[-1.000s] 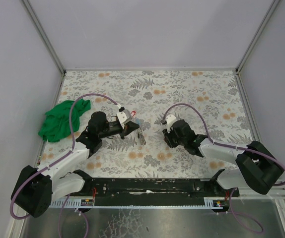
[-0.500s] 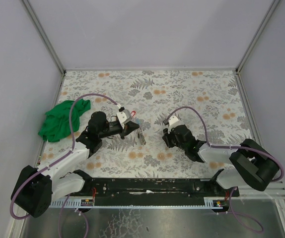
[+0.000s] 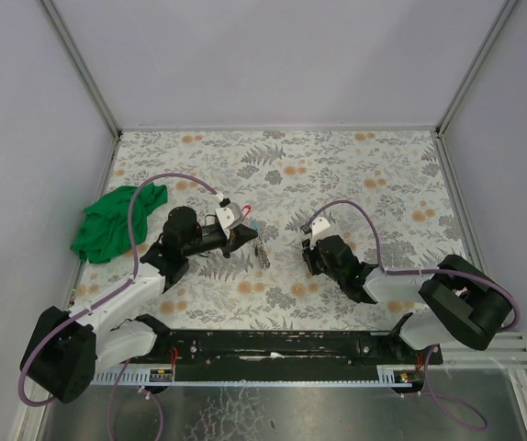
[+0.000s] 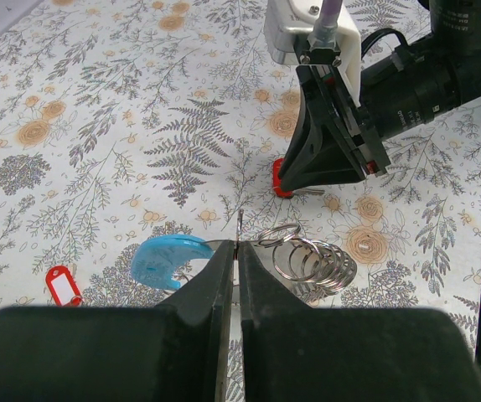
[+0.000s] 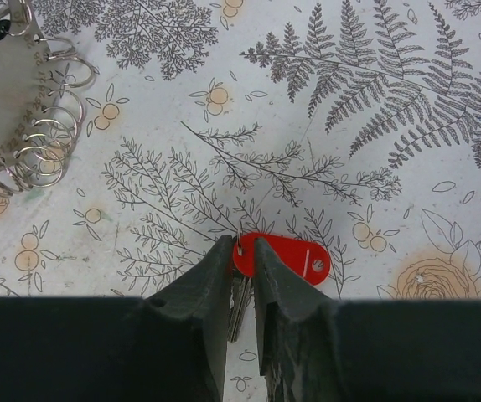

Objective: Put the keys on the keyring

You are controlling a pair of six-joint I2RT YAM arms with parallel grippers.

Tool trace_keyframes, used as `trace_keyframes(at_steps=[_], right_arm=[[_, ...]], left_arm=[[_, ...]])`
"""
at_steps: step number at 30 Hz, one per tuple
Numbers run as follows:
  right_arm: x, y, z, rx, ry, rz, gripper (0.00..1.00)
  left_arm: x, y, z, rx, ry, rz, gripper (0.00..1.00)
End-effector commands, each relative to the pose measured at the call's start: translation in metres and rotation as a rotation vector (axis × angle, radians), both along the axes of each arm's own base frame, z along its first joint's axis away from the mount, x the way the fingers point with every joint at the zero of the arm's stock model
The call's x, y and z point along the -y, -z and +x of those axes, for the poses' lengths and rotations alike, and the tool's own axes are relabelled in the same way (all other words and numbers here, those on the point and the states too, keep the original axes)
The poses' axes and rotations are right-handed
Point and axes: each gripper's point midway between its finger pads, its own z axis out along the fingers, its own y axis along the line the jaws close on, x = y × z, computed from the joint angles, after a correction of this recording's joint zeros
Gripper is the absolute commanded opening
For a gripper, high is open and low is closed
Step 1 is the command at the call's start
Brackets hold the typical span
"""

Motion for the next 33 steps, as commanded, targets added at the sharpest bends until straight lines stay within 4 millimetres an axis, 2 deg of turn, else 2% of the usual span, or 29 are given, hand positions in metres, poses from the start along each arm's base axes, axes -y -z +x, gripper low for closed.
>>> trace_keyframes(at_steps=[1,12,16,20,21,24,27,33], right_arm=[[-0.004,-0.009,0.009,0.05,0.02,0.008,0.23],[-0.007,0.003,0.01,0.038,0.007,-0.011,0.2],[-0.006,0.006,0.011,0.038,0.01,-0.025,0.13],[-0.005,0.008,0.009,0.033,0.002,-0.036,0.0],[-0.006,0.006,0.008,0.033,-0.011,-0.035,0.0],[-0.016,-0.004,0.004,0.034,-0.085,-0.034,0.0],[-0.024,-0.023,0.003,0.058,-0.181,-0.069,0.0],[-0.044,-0.084,-0.012,0.203,-0.43,-0.05,0.0]], left_arm=[[0.005,-0.027,0.005,0.079,0.003,-0.049,0.0],[0.005,-0.027,0.004,0.079,0.008,-0.049,0.0],[0.005,-0.026,0.004,0.079,0.01,-0.049,0.0],[0.006,-0.026,0.003,0.08,0.02,-0.05,0.0],[0.006,-0.026,0.003,0.082,0.022,-0.051,0.0],[0.007,-0.022,0.003,0.088,0.028,-0.044,0.0],[0.008,-0.018,-0.001,0.104,0.06,-0.037,0.0],[0.01,-0.019,-0.02,0.233,0.165,-0.047,0.0]])
